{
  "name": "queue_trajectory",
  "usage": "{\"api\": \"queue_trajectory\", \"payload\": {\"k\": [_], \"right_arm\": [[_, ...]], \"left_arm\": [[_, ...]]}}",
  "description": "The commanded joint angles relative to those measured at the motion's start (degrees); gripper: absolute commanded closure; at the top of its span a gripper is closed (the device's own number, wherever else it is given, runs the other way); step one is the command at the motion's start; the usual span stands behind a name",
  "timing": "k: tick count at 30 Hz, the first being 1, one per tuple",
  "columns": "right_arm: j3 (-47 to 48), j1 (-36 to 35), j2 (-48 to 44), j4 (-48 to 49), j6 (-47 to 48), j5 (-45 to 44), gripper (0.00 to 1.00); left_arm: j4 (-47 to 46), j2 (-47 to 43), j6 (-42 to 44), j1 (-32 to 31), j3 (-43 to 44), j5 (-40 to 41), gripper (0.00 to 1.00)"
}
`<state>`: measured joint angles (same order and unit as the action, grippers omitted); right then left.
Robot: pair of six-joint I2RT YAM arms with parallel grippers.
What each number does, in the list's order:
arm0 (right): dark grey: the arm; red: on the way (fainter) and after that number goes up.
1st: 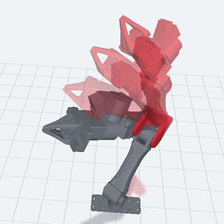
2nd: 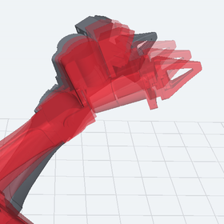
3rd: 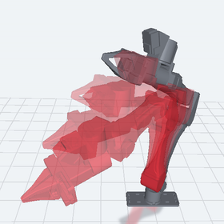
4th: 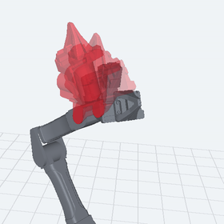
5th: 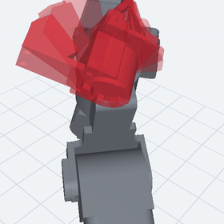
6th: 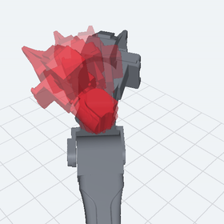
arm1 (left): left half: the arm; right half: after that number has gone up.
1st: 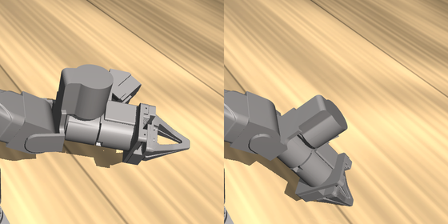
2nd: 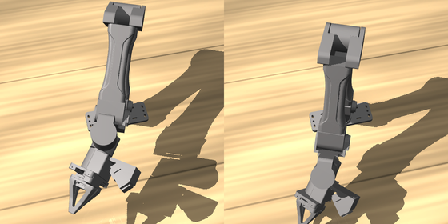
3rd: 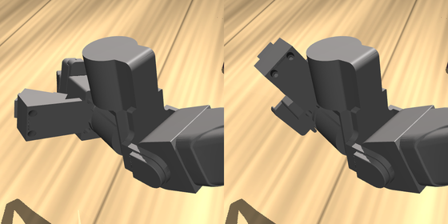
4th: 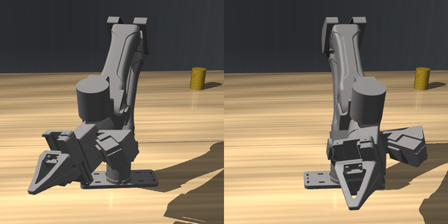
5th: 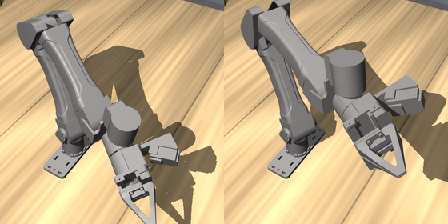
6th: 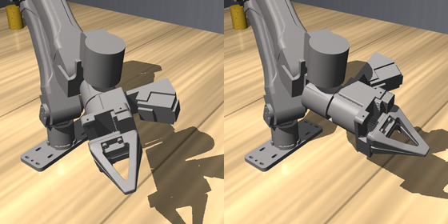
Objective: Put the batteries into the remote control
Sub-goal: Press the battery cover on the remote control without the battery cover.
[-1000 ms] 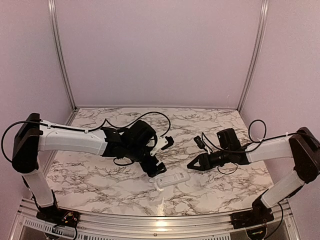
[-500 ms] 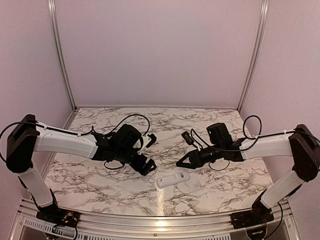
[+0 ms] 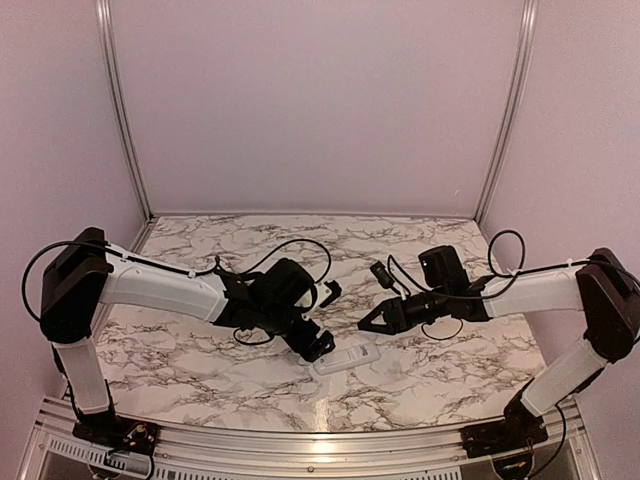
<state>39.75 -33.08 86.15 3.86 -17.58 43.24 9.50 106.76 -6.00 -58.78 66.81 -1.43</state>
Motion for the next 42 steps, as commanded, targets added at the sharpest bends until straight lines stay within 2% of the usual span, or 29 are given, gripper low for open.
{"api": "queue_trajectory", "payload": {"k": [1, 25, 33, 39, 42], "right_arm": [[-0.6, 1.6, -0.7, -0.1, -0.2, 0.7, 0.59], [-0.7, 2.1, -0.1, 0.1, -0.2, 1.8, 0.59], [1.0, -1.7, 0.7, -0.4, 0.8, 0.5, 0.59], [3.2, -3.7, 2.4, -0.9, 1.1, 0.2, 0.62], [4.1, -5.0, 3.4, -0.8, 0.7, 0.5, 0.66]], "left_arm": [[3.5, 2.3, 1.9, -0.4, 2.0, 0.6, 0.01], [5.8, 8.8, 4.1, -1.6, 4.4, 0.3, 0.01], [0.6, 0.4, 0.9, 1.1, 2.8, -1.5, 0.01], [-1.2, -5.8, -0.5, 2.0, -2.2, -3.3, 0.01], [-1.8, -6.8, -1.4, 2.2, -5.5, -3.4, 0.01]]}}
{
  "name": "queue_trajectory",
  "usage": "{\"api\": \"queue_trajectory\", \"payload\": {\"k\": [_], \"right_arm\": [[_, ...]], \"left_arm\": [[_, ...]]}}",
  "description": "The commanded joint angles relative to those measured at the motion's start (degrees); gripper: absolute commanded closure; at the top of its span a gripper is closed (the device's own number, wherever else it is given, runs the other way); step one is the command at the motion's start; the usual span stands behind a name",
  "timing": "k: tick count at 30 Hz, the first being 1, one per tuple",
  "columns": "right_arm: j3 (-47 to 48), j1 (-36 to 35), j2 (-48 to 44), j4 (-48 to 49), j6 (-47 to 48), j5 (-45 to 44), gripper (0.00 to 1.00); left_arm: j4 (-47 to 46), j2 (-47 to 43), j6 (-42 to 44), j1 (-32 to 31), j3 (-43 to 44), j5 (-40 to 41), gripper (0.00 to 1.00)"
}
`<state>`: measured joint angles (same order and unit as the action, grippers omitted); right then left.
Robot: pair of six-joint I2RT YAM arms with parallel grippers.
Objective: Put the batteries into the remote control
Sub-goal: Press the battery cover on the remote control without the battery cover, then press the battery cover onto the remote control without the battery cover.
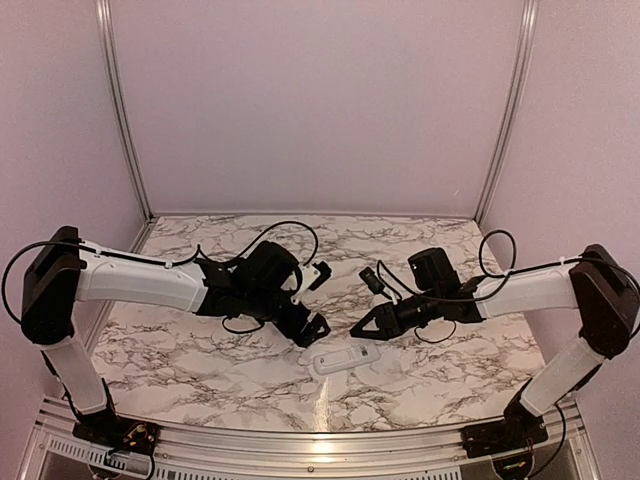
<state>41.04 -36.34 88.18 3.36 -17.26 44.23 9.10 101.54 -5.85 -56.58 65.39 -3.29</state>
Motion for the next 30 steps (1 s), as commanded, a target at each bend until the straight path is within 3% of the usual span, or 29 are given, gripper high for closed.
{"api": "queue_trajectory", "payload": {"k": [1, 9, 30], "right_arm": [[3.0, -2.2, 2.1, -0.1, 0.1, -0.3, 0.68], [4.2, -5.4, 6.1, 1.4, -1.2, 0.3, 0.78], [5.1, -5.9, 8.4, 0.6, -1.1, -0.6, 0.81]], "left_arm": [[-1.5, -1.6, -1.7, 0.0, -4.9, -1.7, 0.01], [-2.0, 0.2, -1.9, -0.1, -6.6, -2.6, 0.01], [-1.6, 5.5, -0.5, -0.2, -3.2, -4.1, 0.02]]}}
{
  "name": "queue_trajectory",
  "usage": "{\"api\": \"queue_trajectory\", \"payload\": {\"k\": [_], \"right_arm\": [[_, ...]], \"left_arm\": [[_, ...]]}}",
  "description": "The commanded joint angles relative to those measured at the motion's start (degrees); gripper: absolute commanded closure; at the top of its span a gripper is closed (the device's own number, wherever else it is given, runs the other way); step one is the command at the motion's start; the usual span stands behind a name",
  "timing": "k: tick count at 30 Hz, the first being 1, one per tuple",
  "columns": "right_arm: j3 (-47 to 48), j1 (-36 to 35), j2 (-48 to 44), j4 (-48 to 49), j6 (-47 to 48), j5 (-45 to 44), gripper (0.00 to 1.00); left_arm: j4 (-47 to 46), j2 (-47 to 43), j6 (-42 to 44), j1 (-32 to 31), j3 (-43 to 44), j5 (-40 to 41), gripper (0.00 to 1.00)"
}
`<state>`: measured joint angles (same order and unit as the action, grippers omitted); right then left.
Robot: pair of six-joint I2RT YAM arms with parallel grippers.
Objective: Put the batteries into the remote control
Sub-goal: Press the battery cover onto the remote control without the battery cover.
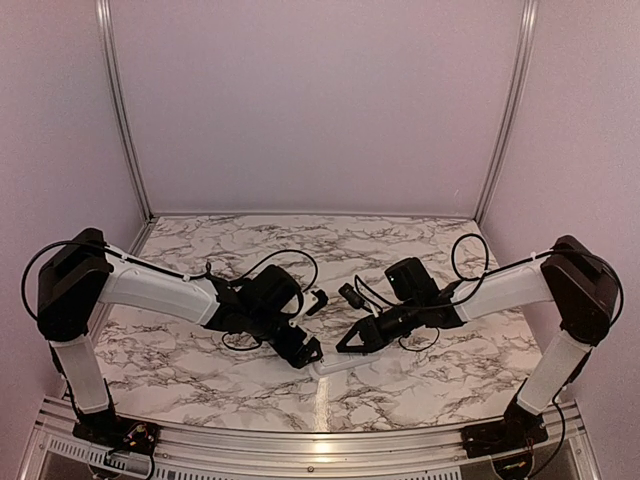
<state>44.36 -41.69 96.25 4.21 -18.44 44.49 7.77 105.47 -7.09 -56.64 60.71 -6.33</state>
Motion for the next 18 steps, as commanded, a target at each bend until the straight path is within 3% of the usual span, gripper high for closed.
{"api": "queue_trajectory", "payload": {"k": [1, 18], "right_arm": [[1.9, -0.5, 0.4, -0.4, 0.2, -0.8, 0.81], [2.3, -0.5, 0.7, -1.0, 0.7, -0.4, 0.83]], "left_arm": [[-0.3, 1.8, 0.8, -0.1, 1.6, -1.0, 0.02], [-0.1, 3.9, 1.3, -0.4, 2.3, -1.2, 0.03]]}}
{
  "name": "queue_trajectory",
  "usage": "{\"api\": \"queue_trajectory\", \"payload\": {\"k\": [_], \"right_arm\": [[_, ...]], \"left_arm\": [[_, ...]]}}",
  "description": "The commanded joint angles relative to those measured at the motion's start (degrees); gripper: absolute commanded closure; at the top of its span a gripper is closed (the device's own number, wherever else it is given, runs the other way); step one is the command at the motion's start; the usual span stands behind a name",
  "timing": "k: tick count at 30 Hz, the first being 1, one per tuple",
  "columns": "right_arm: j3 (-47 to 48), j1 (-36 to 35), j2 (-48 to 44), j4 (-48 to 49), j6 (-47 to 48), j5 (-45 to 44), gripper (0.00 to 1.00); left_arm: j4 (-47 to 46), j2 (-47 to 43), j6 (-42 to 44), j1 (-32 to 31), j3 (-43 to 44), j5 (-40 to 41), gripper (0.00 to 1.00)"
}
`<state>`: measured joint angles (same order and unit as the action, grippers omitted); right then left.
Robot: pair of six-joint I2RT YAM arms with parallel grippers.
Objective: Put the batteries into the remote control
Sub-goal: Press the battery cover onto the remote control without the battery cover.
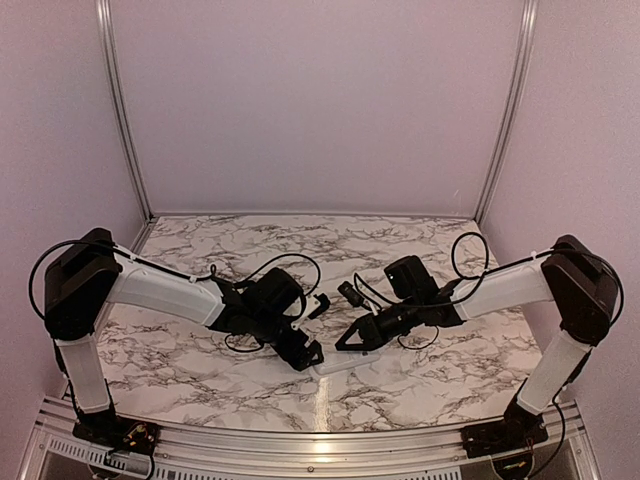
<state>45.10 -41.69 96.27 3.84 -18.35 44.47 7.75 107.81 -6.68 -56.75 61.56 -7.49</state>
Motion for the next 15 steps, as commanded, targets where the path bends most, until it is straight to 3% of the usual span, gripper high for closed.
{"api": "queue_trajectory", "payload": {"k": [1, 15], "right_arm": [[1.6, -0.5, 0.8, -0.4, 0.5, -0.1, 0.83], [2.8, -1.9, 5.0, 0.7, -0.3, -0.2, 0.94]], "left_arm": [[0.0, 1.7, 0.9, -0.4, 1.5, -0.1, 0.03], [0.8, 1.4, 0.7, -0.4, 1.0, 0.6, 0.02]]}}
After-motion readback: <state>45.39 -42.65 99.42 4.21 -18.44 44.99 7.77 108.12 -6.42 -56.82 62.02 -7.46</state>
